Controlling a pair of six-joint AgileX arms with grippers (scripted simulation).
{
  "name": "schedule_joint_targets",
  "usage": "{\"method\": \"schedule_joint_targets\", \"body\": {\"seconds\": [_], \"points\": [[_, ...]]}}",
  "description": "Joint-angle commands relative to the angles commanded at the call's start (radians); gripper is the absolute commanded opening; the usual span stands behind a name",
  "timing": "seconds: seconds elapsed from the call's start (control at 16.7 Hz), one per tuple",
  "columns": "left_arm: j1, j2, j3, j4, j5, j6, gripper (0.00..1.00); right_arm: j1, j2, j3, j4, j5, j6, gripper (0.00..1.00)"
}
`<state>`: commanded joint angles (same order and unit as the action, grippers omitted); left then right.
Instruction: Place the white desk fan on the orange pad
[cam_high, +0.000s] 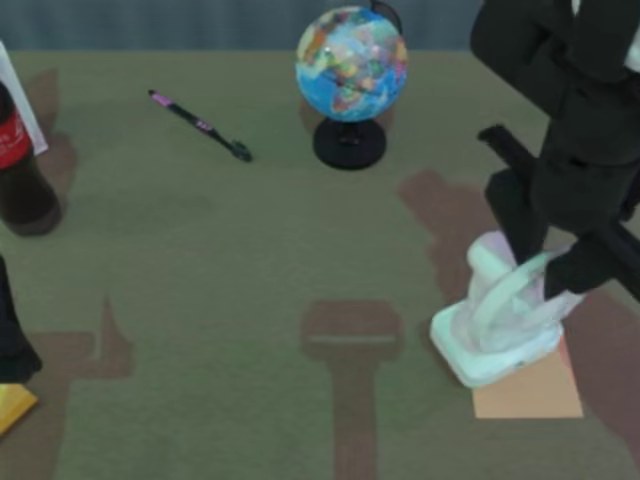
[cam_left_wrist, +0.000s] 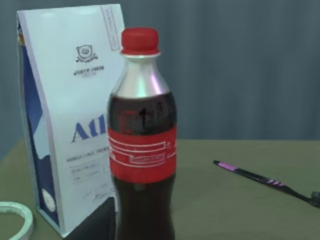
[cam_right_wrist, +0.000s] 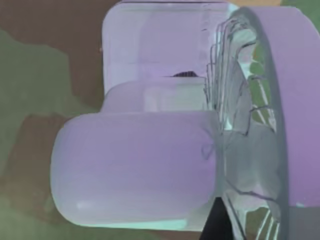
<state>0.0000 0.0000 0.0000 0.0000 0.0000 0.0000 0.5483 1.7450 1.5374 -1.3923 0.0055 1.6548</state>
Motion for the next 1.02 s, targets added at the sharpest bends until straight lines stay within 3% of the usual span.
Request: {"method": "schedule_joint_targets", "body": {"seconds": [0.24,0.42,1.02], "points": [[0.0,0.0,0.0,0.0,0.0,0.0,1.0,-0.028,-0.072,-0.07,0.009,0.001,0.289,0.0],[0.0,0.0,0.0,0.0,0.0,0.0,1.0,-0.042,-0.111,-0.105,0.019,0.001,0.397,0.0],[0.0,0.0,0.0,0.0,0.0,0.0,1.0,-0.045,-0.112,-0.169,0.09,0.001,0.414,0.0]]}}
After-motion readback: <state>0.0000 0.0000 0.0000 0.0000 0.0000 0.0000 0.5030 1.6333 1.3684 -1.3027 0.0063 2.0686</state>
